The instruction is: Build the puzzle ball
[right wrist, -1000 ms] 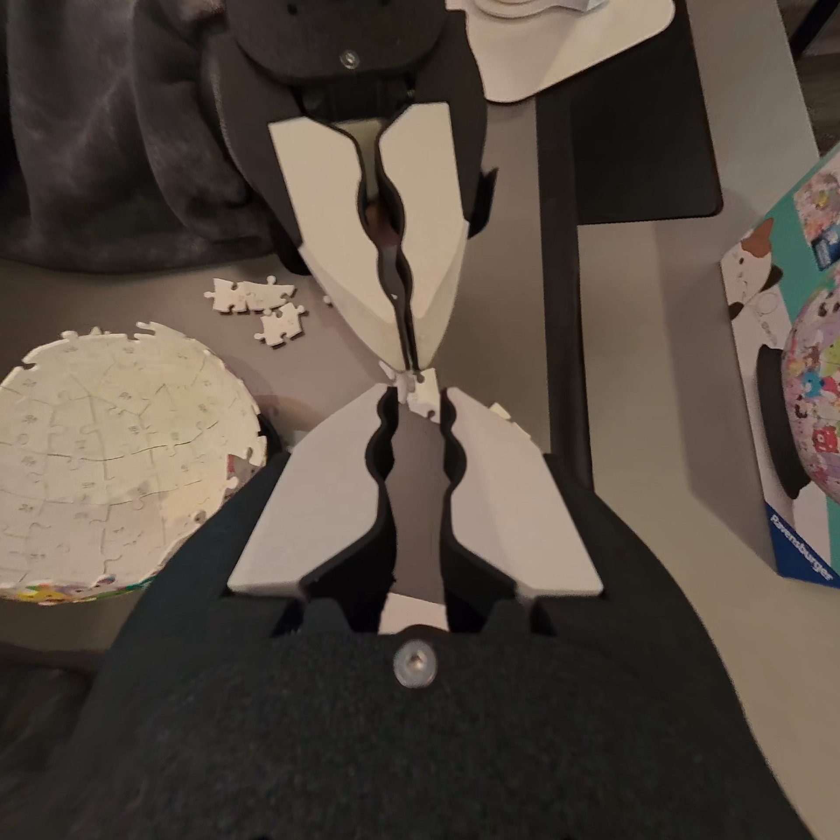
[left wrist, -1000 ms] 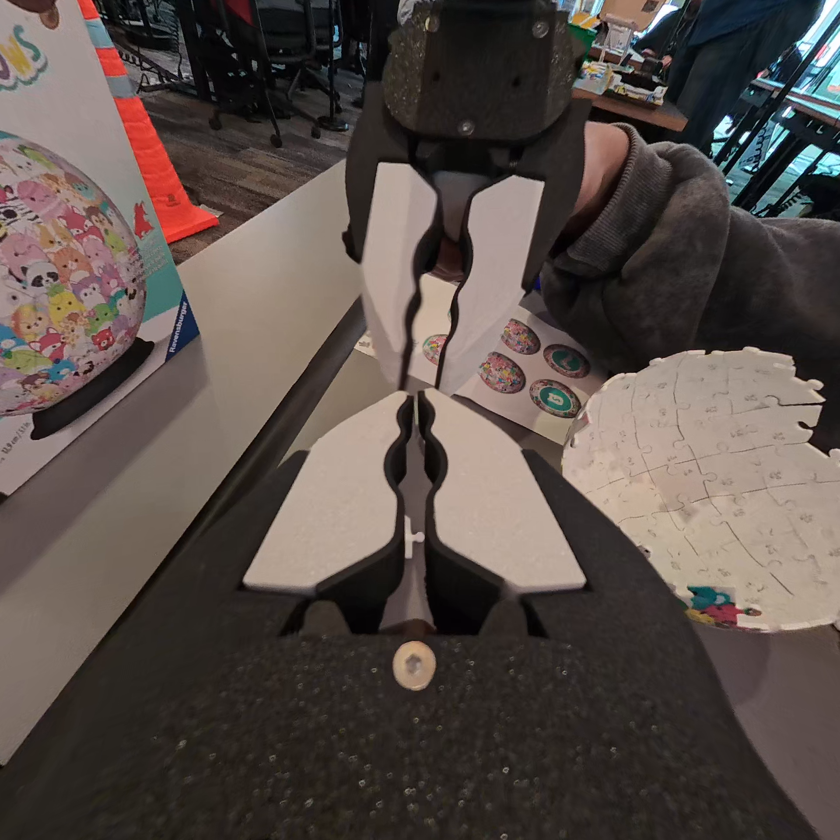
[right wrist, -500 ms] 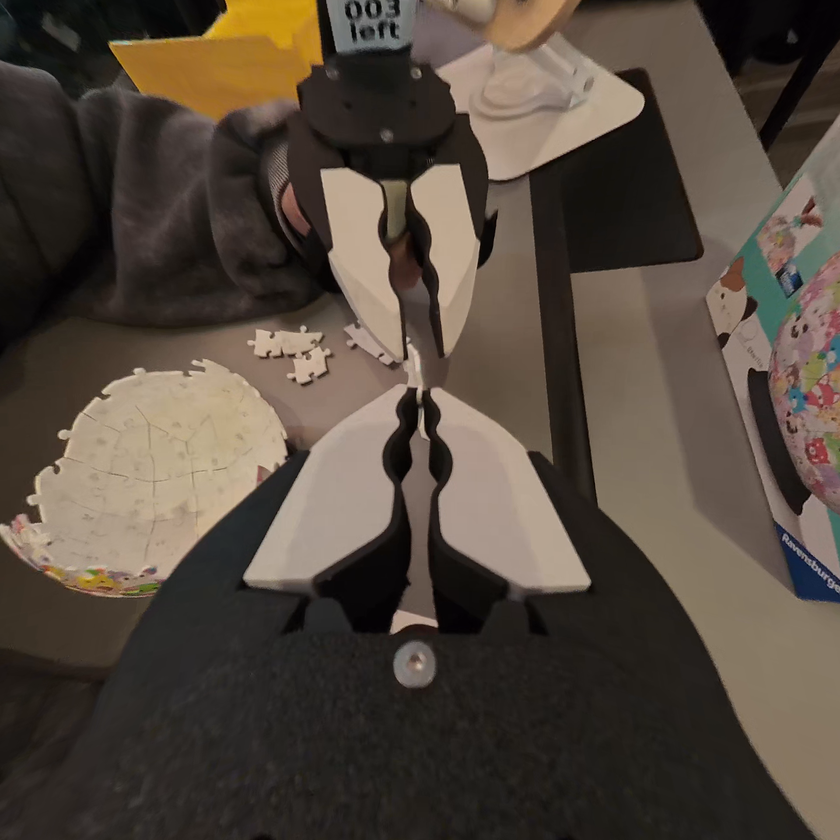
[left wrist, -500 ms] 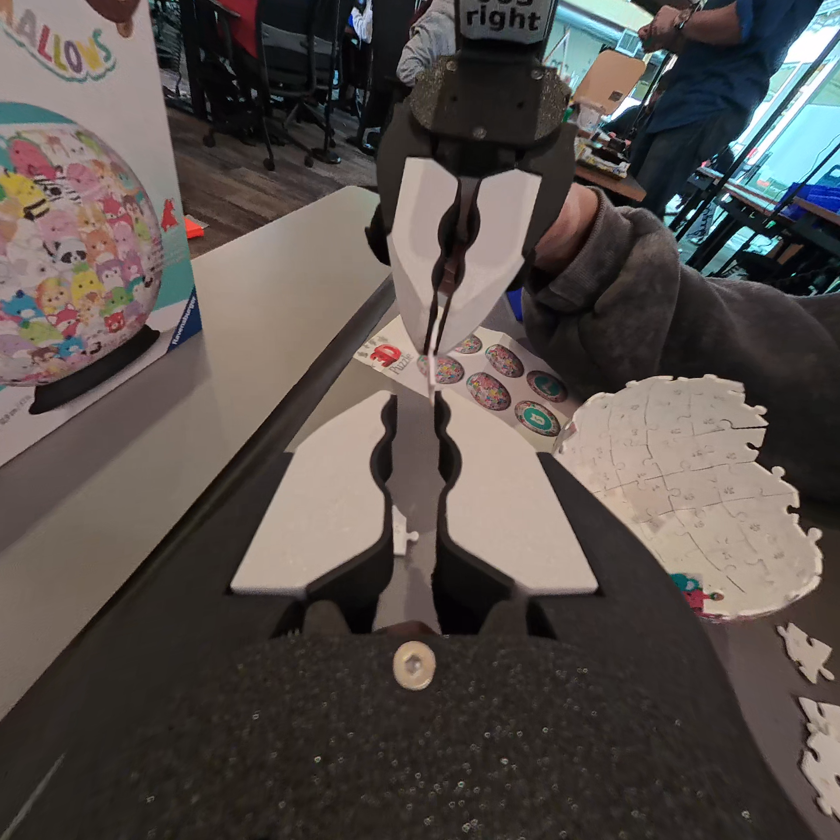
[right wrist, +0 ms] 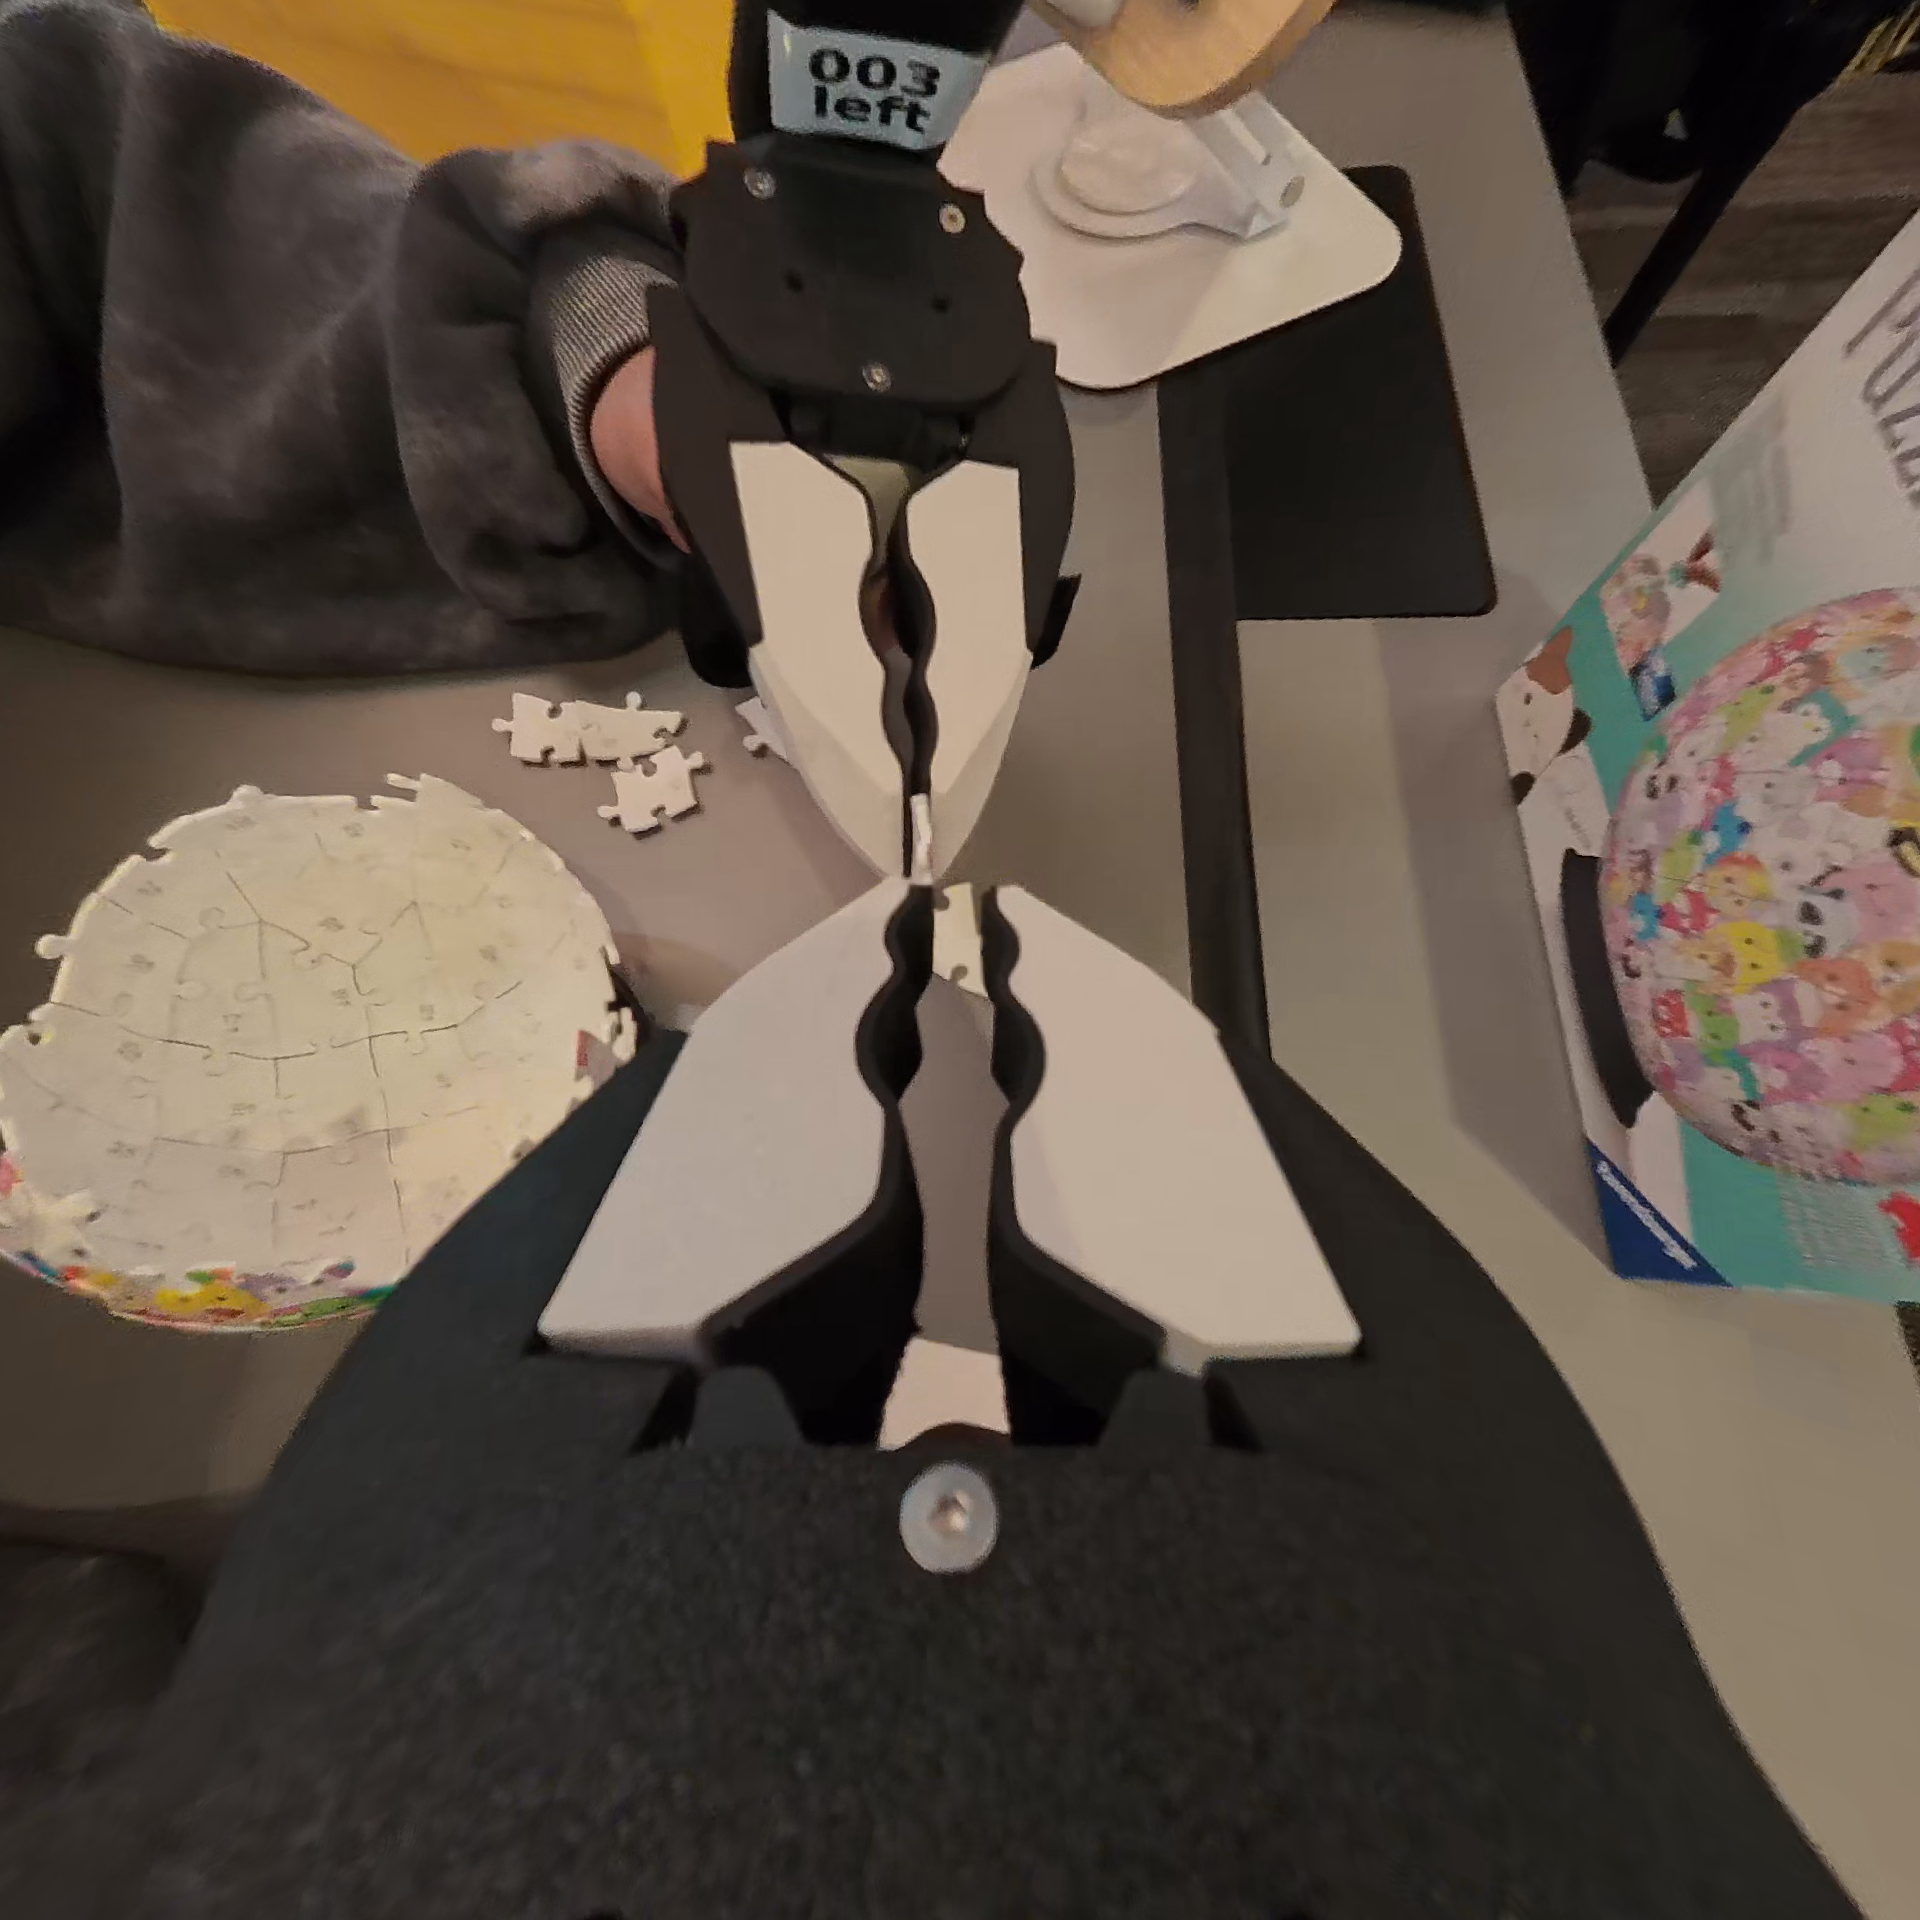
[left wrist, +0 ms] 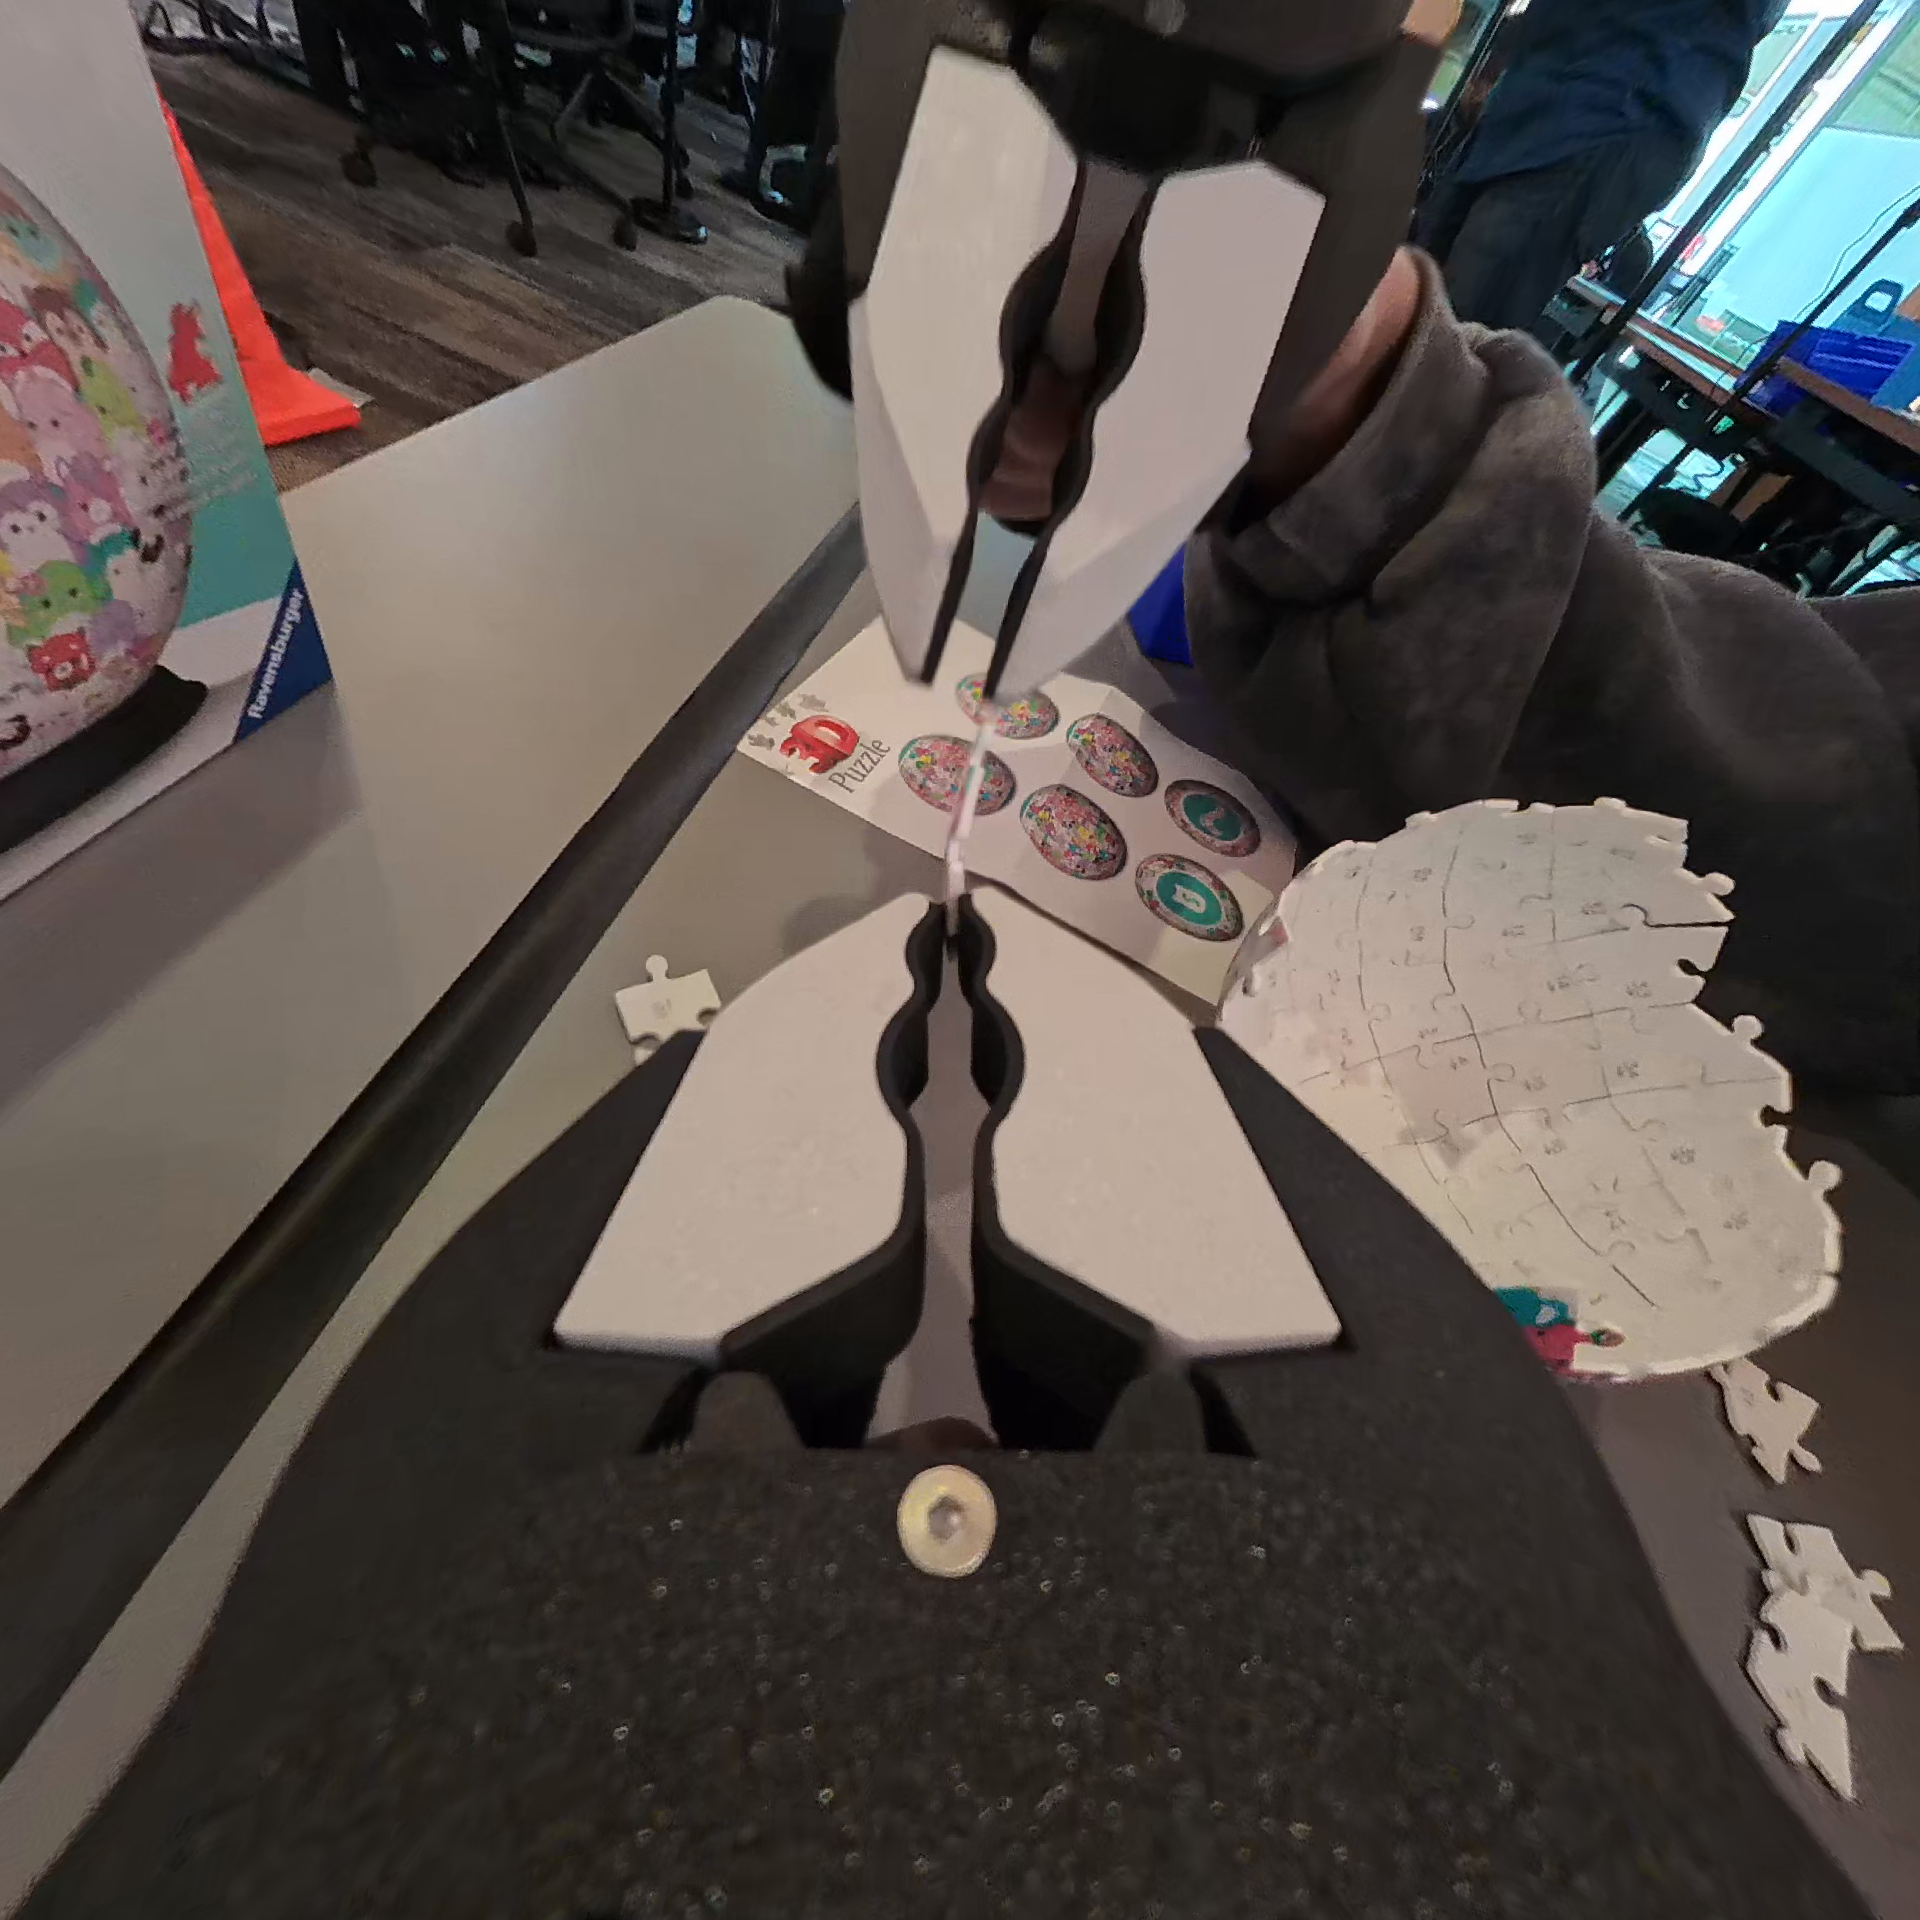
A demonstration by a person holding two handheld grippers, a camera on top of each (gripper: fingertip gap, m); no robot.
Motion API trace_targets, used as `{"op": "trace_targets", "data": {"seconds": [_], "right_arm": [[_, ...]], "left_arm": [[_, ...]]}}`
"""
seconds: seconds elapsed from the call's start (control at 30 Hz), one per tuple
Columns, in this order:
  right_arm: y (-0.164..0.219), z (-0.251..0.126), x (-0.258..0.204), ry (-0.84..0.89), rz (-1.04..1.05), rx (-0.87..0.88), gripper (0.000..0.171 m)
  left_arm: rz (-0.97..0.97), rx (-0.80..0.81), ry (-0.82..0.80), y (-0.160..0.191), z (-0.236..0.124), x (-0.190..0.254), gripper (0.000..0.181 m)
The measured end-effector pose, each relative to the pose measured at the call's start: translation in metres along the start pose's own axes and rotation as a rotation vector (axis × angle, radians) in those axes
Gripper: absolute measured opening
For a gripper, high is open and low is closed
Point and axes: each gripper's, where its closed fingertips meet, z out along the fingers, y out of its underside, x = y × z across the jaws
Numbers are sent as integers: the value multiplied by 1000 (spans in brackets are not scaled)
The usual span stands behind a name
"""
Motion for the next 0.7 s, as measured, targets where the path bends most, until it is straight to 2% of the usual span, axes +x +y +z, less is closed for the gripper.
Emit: {"op": "trace_targets", "data": {"seconds": [0.1,0.2,0.3,0.57,0.7], "right_arm": [[-10,-3,-5,1,-22,39,10],[-3,9,-7,2,-38,-26,12],[10,17,-3,16,-49,-87,3],[6,24,-8,-129,81,35,3],[-12,22,-7,-179,124,183,2]], "left_arm": [[-5,-16,-3,3,2,-1,2],[9,-29,-11,4,4,-1,2],[14,-9,-20,-1,0,-1,1],[21,89,-16,-21,-17,-2,1],[-61,258,61,-42,-31,1,3]]}}
